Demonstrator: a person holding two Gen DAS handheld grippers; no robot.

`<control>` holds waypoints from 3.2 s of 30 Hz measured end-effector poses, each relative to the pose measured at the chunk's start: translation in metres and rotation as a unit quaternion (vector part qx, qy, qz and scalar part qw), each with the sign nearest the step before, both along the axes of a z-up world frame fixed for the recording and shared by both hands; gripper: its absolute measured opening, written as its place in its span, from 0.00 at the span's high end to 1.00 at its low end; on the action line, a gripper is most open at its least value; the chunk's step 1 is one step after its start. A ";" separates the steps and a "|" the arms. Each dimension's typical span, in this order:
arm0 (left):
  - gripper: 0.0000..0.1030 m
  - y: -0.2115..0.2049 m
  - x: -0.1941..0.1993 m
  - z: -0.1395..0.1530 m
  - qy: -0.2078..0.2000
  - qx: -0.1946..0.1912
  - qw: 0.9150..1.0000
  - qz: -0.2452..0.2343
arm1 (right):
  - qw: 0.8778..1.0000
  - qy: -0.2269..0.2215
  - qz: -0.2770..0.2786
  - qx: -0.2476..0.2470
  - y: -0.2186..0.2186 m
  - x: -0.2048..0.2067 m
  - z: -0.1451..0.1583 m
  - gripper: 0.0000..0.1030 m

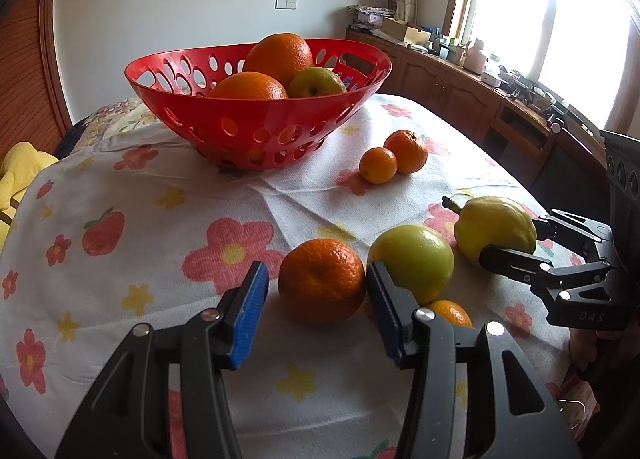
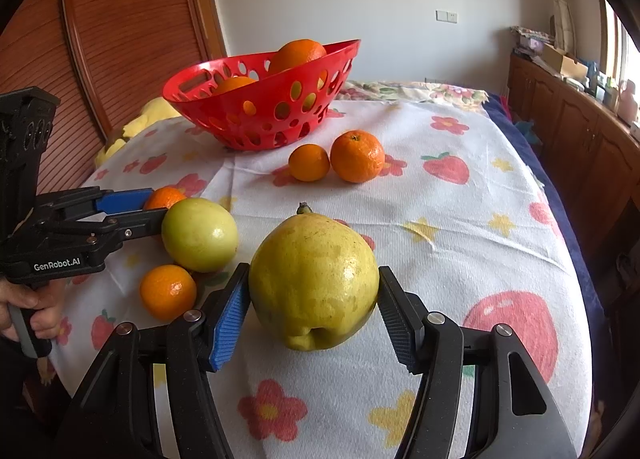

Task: Organize fruits
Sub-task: 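Close the left tool on the small mandarin while the right tool holds the pomelo, then carry both fruits over the red basket and open both tools to drop them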

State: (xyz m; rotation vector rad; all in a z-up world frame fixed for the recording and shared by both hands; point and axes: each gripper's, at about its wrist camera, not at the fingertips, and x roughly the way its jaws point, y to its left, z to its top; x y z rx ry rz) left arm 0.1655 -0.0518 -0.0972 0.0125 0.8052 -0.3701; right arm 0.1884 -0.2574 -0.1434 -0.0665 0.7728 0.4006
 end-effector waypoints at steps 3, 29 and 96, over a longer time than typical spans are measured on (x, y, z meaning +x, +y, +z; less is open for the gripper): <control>0.57 0.000 0.000 0.001 0.001 -0.006 1.000 -0.006 | 1.000 0.001 0.000 0.001 0.000 0.000 0.000 0.38; 0.59 0.026 -0.038 0.001 -0.015 -0.006 1.000 0.025 | 0.999 0.018 0.008 0.027 -0.006 0.004 -0.002 0.36; 0.59 0.056 0.138 0.076 -0.090 0.012 0.995 0.051 | 0.989 -0.101 0.082 -0.070 0.071 0.164 0.088 0.38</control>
